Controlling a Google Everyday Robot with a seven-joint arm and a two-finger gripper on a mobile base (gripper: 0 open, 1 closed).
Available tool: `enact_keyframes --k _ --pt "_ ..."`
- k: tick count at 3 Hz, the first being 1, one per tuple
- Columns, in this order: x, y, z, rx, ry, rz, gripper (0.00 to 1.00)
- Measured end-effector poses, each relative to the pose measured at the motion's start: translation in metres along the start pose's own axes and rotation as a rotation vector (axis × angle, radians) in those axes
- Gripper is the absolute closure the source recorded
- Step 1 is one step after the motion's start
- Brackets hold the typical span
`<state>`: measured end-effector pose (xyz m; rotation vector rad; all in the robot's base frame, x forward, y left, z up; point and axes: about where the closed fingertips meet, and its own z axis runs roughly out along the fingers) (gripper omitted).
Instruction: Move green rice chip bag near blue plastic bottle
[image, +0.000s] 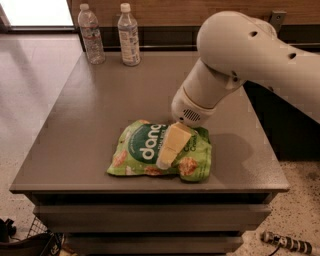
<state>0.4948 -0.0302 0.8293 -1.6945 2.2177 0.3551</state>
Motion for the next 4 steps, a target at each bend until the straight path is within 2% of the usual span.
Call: enact_keyframes --k 1,4 --pt "-0.0084 0.0292 0.0183 -0.04 -0.012 0.005 0.0" --pt "-0.0095 0.035 0.0196 -0.042 -0.006 -0.003 0.7"
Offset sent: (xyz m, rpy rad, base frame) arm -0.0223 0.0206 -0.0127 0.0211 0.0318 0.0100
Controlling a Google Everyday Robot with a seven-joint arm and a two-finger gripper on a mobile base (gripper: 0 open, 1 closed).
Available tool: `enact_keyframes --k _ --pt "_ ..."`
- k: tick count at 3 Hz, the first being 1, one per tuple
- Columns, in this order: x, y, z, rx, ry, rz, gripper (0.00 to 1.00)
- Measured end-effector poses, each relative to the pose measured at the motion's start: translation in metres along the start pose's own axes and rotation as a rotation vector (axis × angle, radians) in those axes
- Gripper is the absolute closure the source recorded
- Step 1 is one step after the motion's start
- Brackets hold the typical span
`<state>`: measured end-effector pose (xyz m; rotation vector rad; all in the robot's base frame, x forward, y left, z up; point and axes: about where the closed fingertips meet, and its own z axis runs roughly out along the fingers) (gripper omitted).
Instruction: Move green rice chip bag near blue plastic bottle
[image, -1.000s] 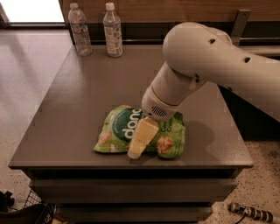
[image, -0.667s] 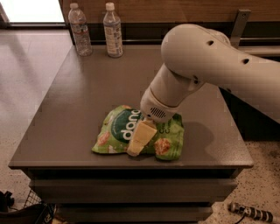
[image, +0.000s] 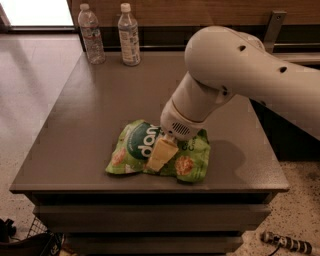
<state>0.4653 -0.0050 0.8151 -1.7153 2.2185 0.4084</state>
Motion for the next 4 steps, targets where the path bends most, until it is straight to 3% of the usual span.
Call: enact_keyframes --k 1,2,3,4 --pt "-0.001 0.001 0.0 0.001 0.001 -0.003 0.99" --pt "-0.001 0.002 0.0 0.001 0.002 -0.004 1.0" --pt "-0.01 -0.009 -0.032 0.061 0.028 -0.031 1.0" --pt "-0.013 -0.012 -0.042 0.08 0.037 -0.04 1.0"
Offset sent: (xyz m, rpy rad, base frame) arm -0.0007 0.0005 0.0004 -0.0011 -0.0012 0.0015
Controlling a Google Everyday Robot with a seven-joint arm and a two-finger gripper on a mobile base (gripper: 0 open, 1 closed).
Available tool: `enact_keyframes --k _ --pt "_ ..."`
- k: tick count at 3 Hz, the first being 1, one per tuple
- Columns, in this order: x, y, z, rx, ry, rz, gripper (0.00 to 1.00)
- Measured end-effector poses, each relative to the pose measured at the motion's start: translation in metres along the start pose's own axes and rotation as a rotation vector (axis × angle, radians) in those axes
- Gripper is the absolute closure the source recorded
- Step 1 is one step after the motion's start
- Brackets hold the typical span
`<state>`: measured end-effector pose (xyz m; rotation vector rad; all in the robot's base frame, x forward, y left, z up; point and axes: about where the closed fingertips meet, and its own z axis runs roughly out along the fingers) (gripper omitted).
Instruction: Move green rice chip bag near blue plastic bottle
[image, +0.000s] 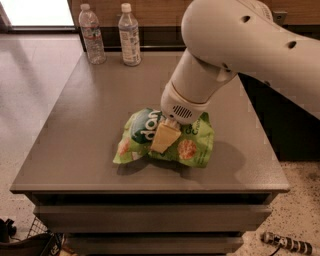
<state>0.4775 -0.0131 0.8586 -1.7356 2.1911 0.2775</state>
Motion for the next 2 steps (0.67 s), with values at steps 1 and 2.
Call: enact_keyframes --k 1,2 --pt "-0.0038 -0.0046 -0.005 0.015 0.001 -0.012 1.0" --pt "-0.0104 -0.0134 -0.0111 0.036 0.001 -0.025 1.0"
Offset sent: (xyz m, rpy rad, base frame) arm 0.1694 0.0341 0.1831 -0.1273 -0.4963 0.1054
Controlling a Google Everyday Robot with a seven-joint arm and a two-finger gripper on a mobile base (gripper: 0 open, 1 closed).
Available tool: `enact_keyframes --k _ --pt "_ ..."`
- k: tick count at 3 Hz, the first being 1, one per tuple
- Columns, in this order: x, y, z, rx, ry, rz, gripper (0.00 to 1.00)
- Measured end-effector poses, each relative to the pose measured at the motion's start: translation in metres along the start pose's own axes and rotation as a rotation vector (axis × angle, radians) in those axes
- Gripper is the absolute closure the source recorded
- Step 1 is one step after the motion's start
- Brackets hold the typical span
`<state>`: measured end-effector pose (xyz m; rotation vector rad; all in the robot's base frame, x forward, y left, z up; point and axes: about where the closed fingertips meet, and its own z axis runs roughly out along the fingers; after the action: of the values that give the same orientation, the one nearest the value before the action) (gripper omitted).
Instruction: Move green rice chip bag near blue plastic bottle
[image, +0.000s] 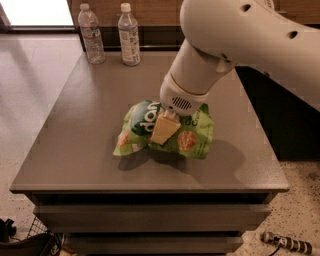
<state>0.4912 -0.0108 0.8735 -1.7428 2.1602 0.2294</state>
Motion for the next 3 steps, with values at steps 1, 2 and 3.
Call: enact_keyframes --k 1,2,3 --pt "-0.005 -0.007 -0.004 0.016 -0.001 -0.008 1.0" --pt "-0.045 -0.075 -0.041 0.15 -0.004 -0.067 1.0" --pt "-0.074 -0.13 -0.067 0.248 -0.009 -0.107 1.0"
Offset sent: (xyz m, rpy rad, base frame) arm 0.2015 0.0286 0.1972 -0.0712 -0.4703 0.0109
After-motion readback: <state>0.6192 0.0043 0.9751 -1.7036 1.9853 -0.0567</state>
